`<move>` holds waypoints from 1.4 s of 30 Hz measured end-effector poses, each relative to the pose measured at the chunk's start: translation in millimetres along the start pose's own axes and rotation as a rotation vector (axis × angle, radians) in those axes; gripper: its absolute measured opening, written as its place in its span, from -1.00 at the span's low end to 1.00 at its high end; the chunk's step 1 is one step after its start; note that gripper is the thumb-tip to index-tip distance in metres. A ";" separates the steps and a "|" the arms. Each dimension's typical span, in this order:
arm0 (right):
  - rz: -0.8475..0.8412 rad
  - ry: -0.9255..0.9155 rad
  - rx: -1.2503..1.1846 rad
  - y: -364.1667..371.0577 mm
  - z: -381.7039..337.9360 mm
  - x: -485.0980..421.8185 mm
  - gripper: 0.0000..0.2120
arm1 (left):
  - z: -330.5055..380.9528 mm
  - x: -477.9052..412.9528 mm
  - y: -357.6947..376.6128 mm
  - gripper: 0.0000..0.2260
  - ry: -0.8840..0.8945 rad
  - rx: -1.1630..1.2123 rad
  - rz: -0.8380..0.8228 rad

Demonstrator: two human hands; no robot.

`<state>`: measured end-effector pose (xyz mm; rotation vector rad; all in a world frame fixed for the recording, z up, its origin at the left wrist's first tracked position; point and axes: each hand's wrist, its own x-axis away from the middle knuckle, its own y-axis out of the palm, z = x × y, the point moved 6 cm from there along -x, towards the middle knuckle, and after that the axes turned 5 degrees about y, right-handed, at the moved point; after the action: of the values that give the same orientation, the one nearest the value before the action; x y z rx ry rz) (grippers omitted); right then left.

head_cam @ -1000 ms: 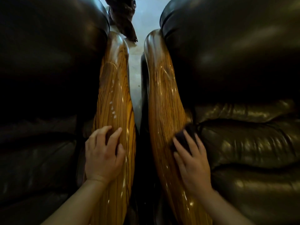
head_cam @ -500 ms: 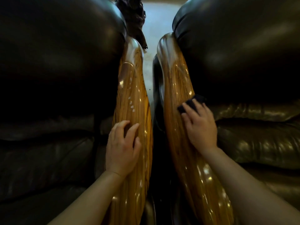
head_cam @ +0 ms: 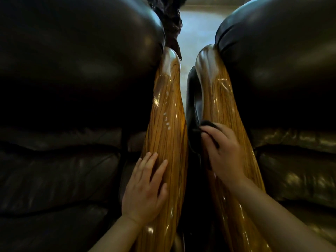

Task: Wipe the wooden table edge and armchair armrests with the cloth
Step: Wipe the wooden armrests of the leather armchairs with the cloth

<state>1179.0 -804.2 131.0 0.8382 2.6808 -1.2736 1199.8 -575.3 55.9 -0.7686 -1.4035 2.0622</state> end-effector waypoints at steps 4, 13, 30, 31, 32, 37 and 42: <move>-0.152 -0.075 -0.061 58.9 -46.0 -21.7 -0.70 | 2.3 -1.0 -0.7 -0.49 -0.003 -0.024 -0.008; -0.020 0.388 -0.144 85.6 0.8 -17.7 -0.62 | 3.4 -62.4 -16.2 -0.65 -0.194 0.117 0.132; -0.150 -0.003 0.065 89.6 -36.8 4.3 -0.66 | -2.7 -60.6 -12.3 -0.71 -0.233 0.118 0.157; -0.161 -0.033 0.032 89.5 -36.0 14.8 -0.66 | -3.4 -60.7 -12.1 -0.73 -0.239 0.132 0.164; -0.172 -0.030 0.005 89.7 -31.8 16.8 -0.65 | -3.7 -60.5 -12.0 -0.74 -0.240 0.135 0.170; -0.113 0.284 -0.056 95.4 -22.6 -57.6 -0.59 | -1.9 -62.7 -12.7 -0.61 -0.199 0.079 0.182; -0.168 0.080 0.001 90.3 -26.1 -16.7 -0.60 | 0.0 -64.4 -10.4 -0.57 -0.190 0.027 0.114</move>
<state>1242.5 -746.4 89.3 0.6913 2.8668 -1.3006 1246.0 -616.7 76.0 -0.6692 -1.4588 2.2889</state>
